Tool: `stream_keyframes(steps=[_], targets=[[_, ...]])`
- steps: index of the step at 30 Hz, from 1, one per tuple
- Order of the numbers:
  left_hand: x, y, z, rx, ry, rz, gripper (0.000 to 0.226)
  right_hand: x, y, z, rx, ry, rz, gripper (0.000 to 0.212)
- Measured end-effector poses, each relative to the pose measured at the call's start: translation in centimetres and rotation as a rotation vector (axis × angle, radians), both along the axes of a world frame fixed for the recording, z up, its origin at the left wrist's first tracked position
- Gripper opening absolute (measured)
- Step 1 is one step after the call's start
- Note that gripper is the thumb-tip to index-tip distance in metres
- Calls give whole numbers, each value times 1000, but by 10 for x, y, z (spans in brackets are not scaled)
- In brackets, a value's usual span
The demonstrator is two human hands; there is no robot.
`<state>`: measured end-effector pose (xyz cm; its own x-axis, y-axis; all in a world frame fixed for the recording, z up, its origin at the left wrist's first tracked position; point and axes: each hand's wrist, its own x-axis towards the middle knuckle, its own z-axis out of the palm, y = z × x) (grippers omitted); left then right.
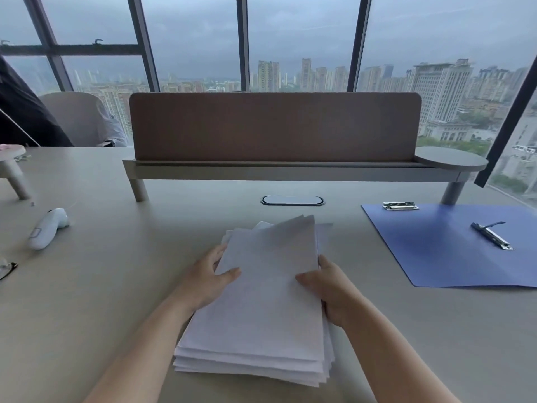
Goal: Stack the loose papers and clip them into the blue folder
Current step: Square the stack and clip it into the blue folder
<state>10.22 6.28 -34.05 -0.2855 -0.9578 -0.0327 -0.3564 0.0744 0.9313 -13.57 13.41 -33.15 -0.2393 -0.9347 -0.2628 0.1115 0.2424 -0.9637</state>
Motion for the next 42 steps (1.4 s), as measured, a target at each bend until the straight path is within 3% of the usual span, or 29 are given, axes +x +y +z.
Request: stream_keyframes(steps=[5, 10, 17, 22, 29, 34, 37, 42], targets=[[-8, 4, 7, -3, 241, 95, 44, -2, 6, 10, -188, 124, 4, 26], [-6, 8, 37, -8, 410, 121, 46, -15, 20, 45, -418, 61, 118, 33], [-9, 24, 97, -361, 507, 154, 27, -14, 30, 90, -693, 86, 65, 30], [-13, 33, 101, -468, 508, 118, 29, -8, 38, 90, -703, 75, 6, 21], [-19, 33, 101, -510, 460, 112, 32, -5, 35, 93, -696, 116, -99, 28], [-28, 36, 108, -468, 508, 124, 14, -1, 31, 101, -703, 98, -120, 24], [-29, 38, 103, -371, 618, 156, 19, 3, 30, 103, -713, 104, -142, 18], [-34, 35, 111, -388, 523, 268, 25, 8, 25, 112, -699, 152, -217, 13]])
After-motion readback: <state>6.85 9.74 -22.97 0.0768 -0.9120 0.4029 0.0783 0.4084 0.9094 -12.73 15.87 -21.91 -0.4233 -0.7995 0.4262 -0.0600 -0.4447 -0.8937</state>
